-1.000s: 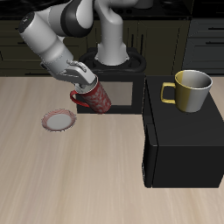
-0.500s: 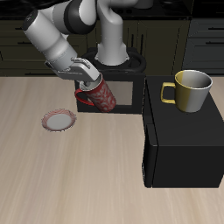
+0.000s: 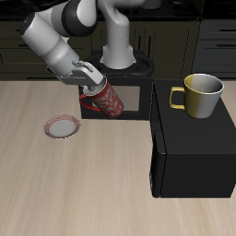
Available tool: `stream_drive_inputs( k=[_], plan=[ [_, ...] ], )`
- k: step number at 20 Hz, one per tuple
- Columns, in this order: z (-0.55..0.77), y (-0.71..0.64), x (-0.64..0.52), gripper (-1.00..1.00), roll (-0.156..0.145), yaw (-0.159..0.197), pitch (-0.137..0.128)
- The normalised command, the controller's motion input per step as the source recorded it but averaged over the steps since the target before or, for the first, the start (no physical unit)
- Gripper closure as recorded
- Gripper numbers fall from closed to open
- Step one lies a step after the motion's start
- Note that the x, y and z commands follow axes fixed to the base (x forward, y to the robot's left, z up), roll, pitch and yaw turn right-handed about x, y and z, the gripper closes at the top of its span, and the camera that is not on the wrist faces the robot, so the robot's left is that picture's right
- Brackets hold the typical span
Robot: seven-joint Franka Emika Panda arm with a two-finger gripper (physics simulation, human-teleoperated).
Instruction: Open the microwave and place the red mug in it
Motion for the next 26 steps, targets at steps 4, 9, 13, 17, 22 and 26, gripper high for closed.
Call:
stream_drive_inputs(
  k=[4, 9, 13, 17, 22, 26],
  plan=[
    [-0.17, 0.34, 0.02, 1.0, 0.055, -0.006, 0.034],
    [-0.08, 0.25, 0.11, 1.0, -0.015, 0.018, -0.003],
    [-0.14, 0.15, 0.22, 1.0, -0.034, 0.001, 0.012],
    [-0.14, 0.03, 0.23, 1.0, -0.016, -0.03, 0.026],
    [-0.16, 0.05, 0.1, 1.0, 0.0, -0.03, 0.04],
    [-0.09, 0.22, -0.11, 1.0, 0.042, -0.014, 0.023]
  ],
)
